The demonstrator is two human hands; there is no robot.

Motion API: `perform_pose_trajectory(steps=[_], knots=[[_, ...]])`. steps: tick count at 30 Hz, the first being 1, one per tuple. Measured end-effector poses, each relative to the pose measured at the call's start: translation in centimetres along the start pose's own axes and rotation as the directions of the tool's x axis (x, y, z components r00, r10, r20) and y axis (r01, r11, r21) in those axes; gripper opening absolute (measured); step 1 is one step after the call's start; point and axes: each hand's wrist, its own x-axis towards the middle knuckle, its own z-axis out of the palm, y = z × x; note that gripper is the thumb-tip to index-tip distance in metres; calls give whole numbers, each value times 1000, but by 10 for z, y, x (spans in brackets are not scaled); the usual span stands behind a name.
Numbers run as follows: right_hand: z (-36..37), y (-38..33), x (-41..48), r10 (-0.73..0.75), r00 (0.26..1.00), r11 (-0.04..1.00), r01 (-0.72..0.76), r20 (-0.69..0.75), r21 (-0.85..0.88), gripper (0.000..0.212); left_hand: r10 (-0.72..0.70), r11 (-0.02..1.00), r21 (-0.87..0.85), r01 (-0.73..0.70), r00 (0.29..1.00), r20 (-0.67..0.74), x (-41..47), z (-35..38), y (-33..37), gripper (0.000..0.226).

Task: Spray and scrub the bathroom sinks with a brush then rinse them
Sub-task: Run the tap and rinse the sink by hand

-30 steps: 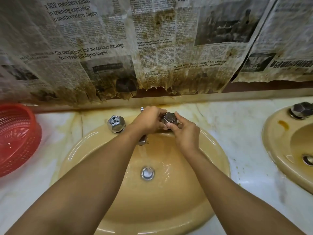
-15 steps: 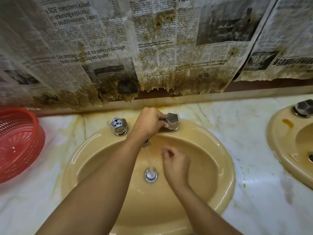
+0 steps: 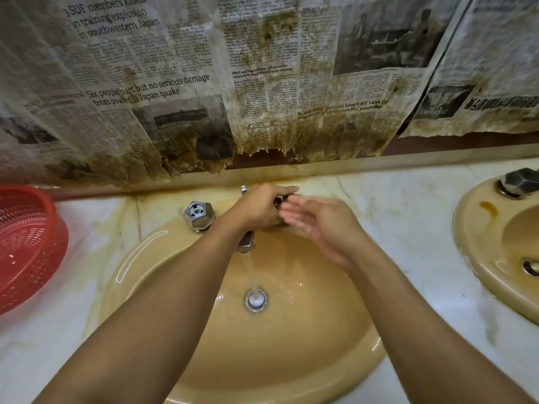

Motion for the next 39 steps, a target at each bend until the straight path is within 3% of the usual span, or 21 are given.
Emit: perform_pose_trajectory(steps=[2,5,7,8,10,11,13,15,17,19,21,22,24,26,27,28,29,31,33,36,39], knots=[[-1,-14,17,-146,988,942,126,-41,-311,21,-17,999,-44,18,1000,7,0,-2,-1,54],[-10,-16,27,-297,938,818,154,-177,-553,24,-88,986,-145,80,995,-46,-4,-5,-2,57],[-14,-7,32,-346,931,711,181,-114,-679,27,-124,981,-166,99,981,-147,-11,-7,-3,32],[-13,1,36,-350,937,628,226,-11,-745,32,-144,980,-164,114,972,-185,-16,-8,-5,21],[-7,19,48,-310,920,346,343,239,-873,48,-172,976,-167,137,961,-217,-31,-5,-10,18],[-5,26,52,-292,903,183,377,317,-908,54,-187,972,-190,140,948,-258,-42,-1,-11,19],[-5,34,56,-343,860,-4,399,377,-917,57,-257,938,-322,126,877,-406,-66,9,-12,22],[-9,46,53,-493,749,-112,451,443,-886,53,-376,835,-545,67,794,-478,-91,22,-14,25],[-13,64,51,-694,547,-203,476,469,-856,39,-524,671,-739,63,745,-412,-110,39,-15,25],[-14,73,49,-805,407,-211,485,433,-849,27,-672,373,-925,72,709,-216,-119,49,-16,25],[-13,75,42,-847,381,-150,500,371,-853,16,-700,22,-999,38,714,12,-122,53,-9,26],[-13,77,37,-849,407,-100,502,336,-859,14,-690,-67,-997,39,720,74,-123,54,-7,28],[-8,85,19,-800,553,91,492,231,-866,11,-674,-171,-985,37,724,144,-126,57,-8,30],[6,100,-2,-606,794,464,407,53,-787,14,-675,-226,-974,31,716,180,-130,63,-15,27],[16,106,-9,-406,913,702,284,-40,-653,19,-685,-216,-975,41,706,182,-133,65,-18,24],[26,110,-14,-155,983,903,102,-94,-418,25,-705,-185,-981,61,687,176,-137,67,-21,21],[36,110,-16,93,993,986,-103,-79,-131,31,-723,-134,-988,82,674,154,-143,71,-25,21],[50,105,-17,387,917,862,-396,94,317,35,-768,20,-993,119,638,61,-157,77,-36,21],[54,96,-18,472,859,702,-503,199,503,32,-789,265,-949,173,604,-110,-175,80,-53,22],[45,78,-20,472,850,629,-510,233,587,27,-656,685,-670,285,641,-398,-207,72,-80,26],[22,50,-16,403,889,697,-451,217,557,27,-403,915,-250,317,722,-563,-237,53,-110,22]])
